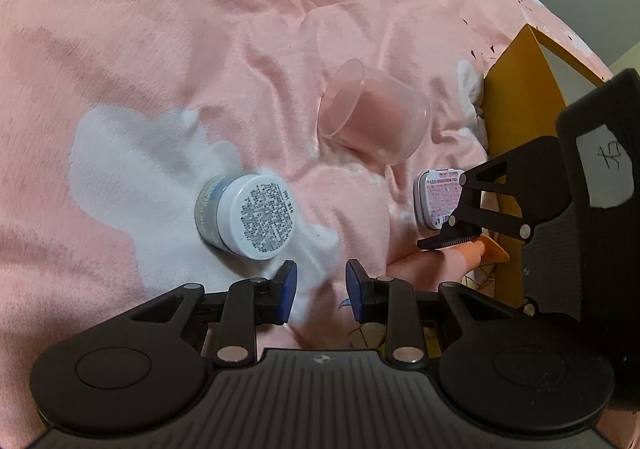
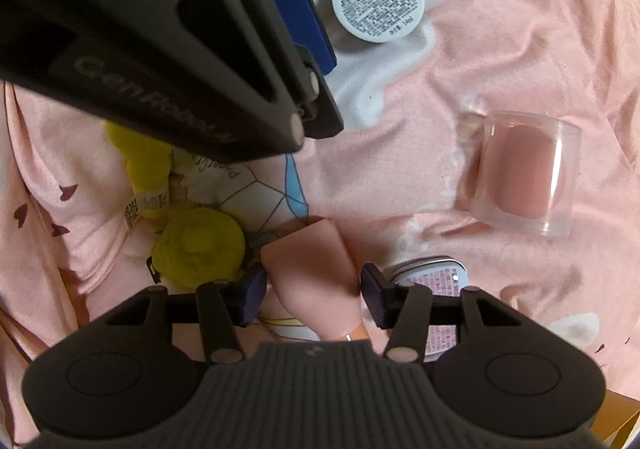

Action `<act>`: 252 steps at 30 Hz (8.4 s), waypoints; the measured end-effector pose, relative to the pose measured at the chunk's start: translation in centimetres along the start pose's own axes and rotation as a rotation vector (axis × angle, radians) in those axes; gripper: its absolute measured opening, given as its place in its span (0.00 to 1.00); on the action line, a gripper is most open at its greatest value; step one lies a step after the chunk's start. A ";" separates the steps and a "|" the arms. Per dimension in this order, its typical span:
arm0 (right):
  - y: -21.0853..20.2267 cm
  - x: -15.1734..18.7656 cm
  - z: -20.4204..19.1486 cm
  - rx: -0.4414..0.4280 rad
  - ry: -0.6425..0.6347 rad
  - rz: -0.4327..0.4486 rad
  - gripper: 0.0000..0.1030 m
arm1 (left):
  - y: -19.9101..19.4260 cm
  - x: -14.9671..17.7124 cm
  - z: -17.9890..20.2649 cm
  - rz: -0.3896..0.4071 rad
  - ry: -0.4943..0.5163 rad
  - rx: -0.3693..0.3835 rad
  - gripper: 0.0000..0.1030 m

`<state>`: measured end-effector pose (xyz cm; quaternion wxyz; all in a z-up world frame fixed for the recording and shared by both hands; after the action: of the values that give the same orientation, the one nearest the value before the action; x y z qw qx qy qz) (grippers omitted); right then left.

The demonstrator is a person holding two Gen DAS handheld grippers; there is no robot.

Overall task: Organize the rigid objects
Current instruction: 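Grasp the pink orange-capped bottle with the right tool while the left tool grasps the clear cup, then carry the pink bottle and clear cup with both tools over the box, then lower both items into the box and open both tools, then move both tools back to the yellow items on the bed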

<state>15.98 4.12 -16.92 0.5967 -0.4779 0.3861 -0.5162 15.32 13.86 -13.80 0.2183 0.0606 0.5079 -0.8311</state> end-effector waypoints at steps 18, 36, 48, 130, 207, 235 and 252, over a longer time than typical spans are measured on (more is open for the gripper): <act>-5.1 2.9 4.4 0.156 0.328 0.143 0.41 | -2.0 -1.6 1.6 0.271 -0.134 -0.022 0.43; -3.2 4.2 13.2 0.255 0.738 0.133 0.40 | 0.2 -3.9 1.0 0.396 -0.446 0.137 0.61; -1.2 3.5 13.6 0.165 0.741 0.146 0.40 | 3.0 -5.1 0.4 0.362 -0.614 0.141 0.66; -6.4 26.2 15.0 0.419 1.226 0.035 0.40 | 5.5 -5.7 24.4 0.211 0.558 0.122 0.74; -1.0 24.0 19.5 0.320 1.417 0.017 0.41 | 4.7 -8.8 16.3 0.151 0.211 0.238 0.43; -8.7 22.6 14.1 0.380 1.466 0.216 0.80 | 0.4 -6.2 16.4 0.262 0.212 0.160 0.43; -17.2 16.6 1.8 0.465 1.338 0.587 0.92 | -6.6 -0.3 11.0 0.322 0.190 0.133 0.43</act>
<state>16.23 -12.08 0.73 0.4338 0.1962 0.6576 -0.5839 14.11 6.95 -3.11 0.2952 0.2335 0.4539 -0.8077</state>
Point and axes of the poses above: each gripper's, at about its wrist camera, not at the fingertips, and y roughly the way its jaws point, z to its right, x to its underside, the point moved 6 cm from there along y, roughly the way its jaws point, and after that the axes turned 12 degrees about x, right-handed, at the moved point
